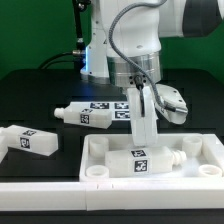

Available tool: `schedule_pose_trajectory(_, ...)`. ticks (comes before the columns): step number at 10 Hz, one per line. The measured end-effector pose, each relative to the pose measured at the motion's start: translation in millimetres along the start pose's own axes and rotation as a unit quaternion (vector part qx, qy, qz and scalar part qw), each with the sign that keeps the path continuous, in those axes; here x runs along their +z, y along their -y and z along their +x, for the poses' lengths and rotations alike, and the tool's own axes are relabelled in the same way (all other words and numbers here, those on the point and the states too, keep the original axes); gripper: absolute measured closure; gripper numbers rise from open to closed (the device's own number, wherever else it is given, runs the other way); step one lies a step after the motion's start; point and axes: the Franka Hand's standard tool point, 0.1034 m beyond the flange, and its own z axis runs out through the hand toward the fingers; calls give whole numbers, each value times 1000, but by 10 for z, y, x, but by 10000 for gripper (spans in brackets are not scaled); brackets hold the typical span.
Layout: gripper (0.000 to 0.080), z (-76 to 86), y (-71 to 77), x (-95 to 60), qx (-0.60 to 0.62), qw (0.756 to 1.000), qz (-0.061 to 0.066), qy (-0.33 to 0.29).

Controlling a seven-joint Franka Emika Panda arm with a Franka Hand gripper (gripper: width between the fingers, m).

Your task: Assemble desk

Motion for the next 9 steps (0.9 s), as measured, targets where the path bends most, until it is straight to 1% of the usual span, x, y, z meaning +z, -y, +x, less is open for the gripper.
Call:
schedule_pose_trajectory(1, 548, -2, 0, 1, 0, 1000, 0, 0)
schedule_pose_trajectory(2, 548, -5, -1, -7, -1, 1000, -1, 1)
schedule_pose_trajectory(3, 347, -38, 1, -78, -4, 1000, -6, 9)
schedule_pose_trajectory(4, 223, -72, 32, -161, -5, 1000, -4, 15)
schedule_pose_trajectory(5, 223, -81, 83, -246, -9, 1000, -5, 22)
schedule_pose_trajectory(6, 165, -79, 221, -373, -12, 999, -1, 31)
schedule_pose_trajectory(7, 153, -36, 379, -457, -25, 999, 8, 34)
schedule_pose_trajectory(8, 153, -2, 496, -502, -35, 999, 16, 35)
schedule_pose_trajectory(9, 150, -14, 466, -474, -36, 999, 14, 34)
